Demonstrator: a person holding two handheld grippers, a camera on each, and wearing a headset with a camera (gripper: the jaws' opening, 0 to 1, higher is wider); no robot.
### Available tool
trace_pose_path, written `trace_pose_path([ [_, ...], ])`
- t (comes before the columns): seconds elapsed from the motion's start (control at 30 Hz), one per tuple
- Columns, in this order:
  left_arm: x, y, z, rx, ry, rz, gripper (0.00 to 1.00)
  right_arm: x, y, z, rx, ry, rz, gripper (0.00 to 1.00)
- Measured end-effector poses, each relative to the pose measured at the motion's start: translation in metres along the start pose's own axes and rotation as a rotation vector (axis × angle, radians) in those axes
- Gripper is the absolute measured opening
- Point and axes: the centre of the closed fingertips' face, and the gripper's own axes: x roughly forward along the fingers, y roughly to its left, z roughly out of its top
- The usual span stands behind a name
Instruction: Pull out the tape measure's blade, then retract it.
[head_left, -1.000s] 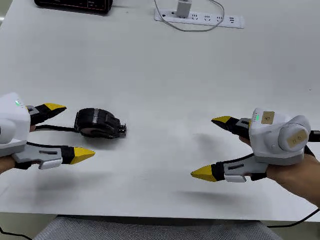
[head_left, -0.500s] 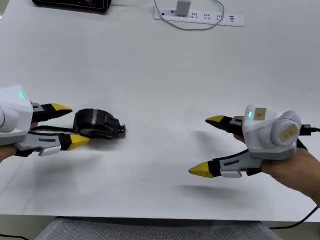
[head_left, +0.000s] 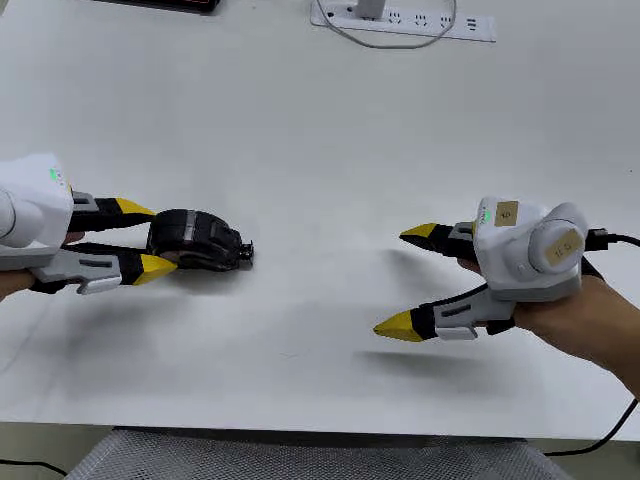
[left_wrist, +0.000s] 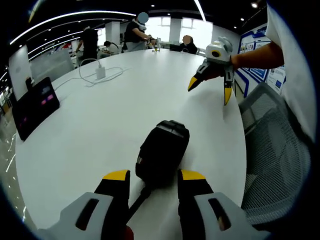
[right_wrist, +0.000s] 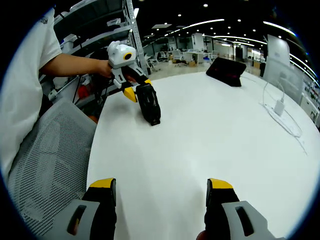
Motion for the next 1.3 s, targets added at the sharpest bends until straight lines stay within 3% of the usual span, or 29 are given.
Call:
trace_pose_path([
  [0.63, 0.010, -0.003, 0.001, 0.089, 0.028, -0.075, 0.26, 0.012, 0.001, -0.001, -0.010, 0.005, 0.037, 0.68],
  [0.77, 0.010, -0.003, 0.000, 0.114, 0.034, -0.076, 0.25, 0.013, 0.000, 0.003, -0.020, -0.002, 0.039, 0.64],
  [1.3, 0.010, -0.001, 0.000, 0.107, 0.031, -0.071, 0.24, 0.029, -0.010, 0.032, -0.014, -0.091, 0.026, 0.56],
])
